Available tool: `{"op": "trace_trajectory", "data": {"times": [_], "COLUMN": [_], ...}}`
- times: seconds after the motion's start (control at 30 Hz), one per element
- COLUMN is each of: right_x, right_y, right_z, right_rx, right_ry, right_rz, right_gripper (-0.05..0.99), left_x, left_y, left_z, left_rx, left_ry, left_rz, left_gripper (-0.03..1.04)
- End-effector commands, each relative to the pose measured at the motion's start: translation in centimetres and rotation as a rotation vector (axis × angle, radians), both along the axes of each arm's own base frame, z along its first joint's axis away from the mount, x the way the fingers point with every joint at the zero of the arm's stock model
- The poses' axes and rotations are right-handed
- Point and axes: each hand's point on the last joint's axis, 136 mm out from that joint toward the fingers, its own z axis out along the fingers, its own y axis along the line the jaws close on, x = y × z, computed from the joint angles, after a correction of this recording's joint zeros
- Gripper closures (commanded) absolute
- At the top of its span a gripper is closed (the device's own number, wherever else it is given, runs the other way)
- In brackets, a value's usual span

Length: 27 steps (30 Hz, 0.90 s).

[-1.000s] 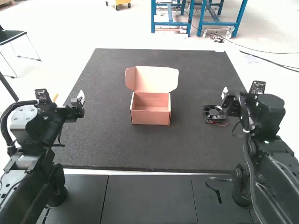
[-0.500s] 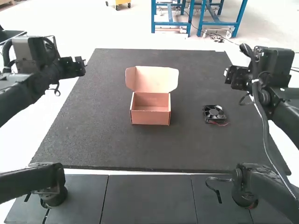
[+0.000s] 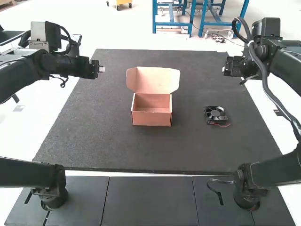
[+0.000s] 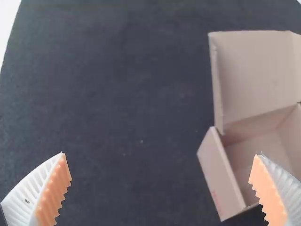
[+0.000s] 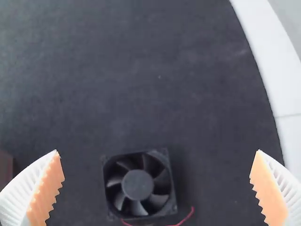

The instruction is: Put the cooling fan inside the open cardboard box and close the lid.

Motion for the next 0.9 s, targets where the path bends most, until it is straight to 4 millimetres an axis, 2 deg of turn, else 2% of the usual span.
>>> {"op": "trace_trajectory", "data": {"times": [0.0, 0.17, 0.3, 0.43, 0.6, 0.87], "right_x": [0.6, 0.6, 0.0, -0.3, 0.0, 0.7], "right_y": [-1.2, -3.1, -4.0, -4.1, -3.5, -4.3], "right_z": [0.4, -2.8, -6.2, -8.7, -10.9, -13.3], "right_rx": [-0.008, 0.006, 0.031, 0.030, 0.045, 0.001], "right_ry": [0.004, 0.095, 0.181, 0.236, 0.286, 0.342], "right_rz": [-0.023, -0.070, -0.088, -0.077, -0.048, -0.054], "right_gripper": [0.03, 0.03, 0.03, 0.03, 0.03, 0.03], "left_x": [-2.0, -3.8, -5.0, -5.3, -5.0, -5.2], "left_y": [-3.8, -5.8, -6.8, -6.7, -5.6, -5.2], "left_z": [3.9, 4.9, 5.2, 5.1, 5.0, 4.8], "left_rx": [-0.102, -0.145, -0.180, -0.183, -0.167, -0.162], "left_ry": [-0.072, -0.073, -0.067, -0.085, -0.135, -0.167], "left_rz": [-0.167, -0.211, -0.222, -0.194, -0.141, -0.127], "left_gripper": [0.11, 0.11, 0.11, 0.11, 0.11, 0.11]}}
